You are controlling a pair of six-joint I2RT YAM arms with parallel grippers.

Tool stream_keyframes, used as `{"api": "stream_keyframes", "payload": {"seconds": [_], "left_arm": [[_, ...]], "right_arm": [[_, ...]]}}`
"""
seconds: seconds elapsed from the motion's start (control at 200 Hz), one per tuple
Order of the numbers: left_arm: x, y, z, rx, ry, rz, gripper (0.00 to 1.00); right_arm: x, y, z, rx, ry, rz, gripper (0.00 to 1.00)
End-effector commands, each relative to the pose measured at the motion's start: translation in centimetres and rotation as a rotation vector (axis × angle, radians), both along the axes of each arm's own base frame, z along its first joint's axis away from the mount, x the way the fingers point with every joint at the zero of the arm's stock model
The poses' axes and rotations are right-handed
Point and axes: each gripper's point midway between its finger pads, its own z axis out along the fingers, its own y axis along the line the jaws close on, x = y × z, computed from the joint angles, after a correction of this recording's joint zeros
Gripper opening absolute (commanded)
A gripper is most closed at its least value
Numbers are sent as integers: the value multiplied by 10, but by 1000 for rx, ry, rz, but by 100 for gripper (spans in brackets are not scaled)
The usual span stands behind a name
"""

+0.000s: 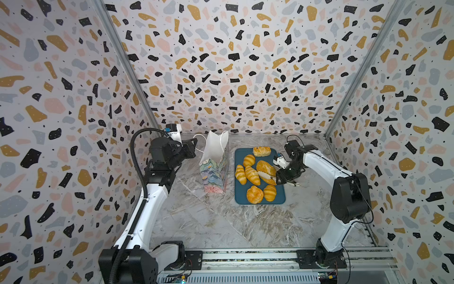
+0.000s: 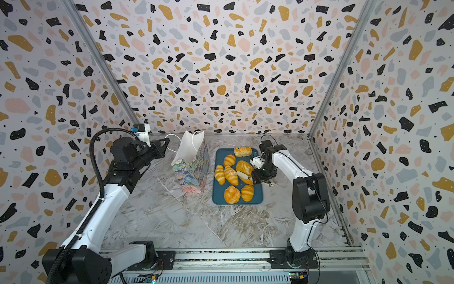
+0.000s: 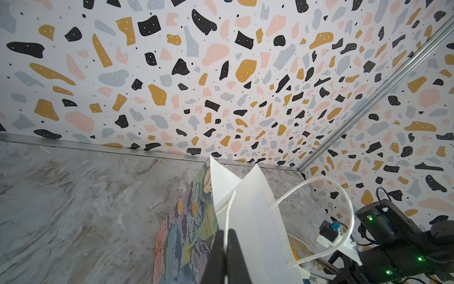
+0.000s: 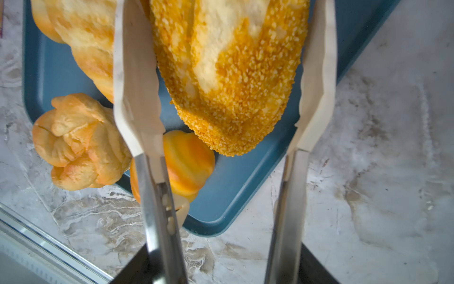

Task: Pack bread into a paper bag
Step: Pick up the bread from the tray.

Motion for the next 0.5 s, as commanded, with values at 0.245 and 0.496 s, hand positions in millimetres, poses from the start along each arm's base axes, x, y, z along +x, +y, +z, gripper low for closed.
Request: {"api": "stream_keyframes", "payload": {"seconds": [0.245, 0.496], "left_arm": [[-4, 0, 27, -4, -70, -4, 0], [-5, 0, 29, -12, -74, -4, 0]], "right_arm": [[-5, 12, 12, 64, -8, 14, 42], [-6, 15, 46, 115, -82, -19, 36]]}}
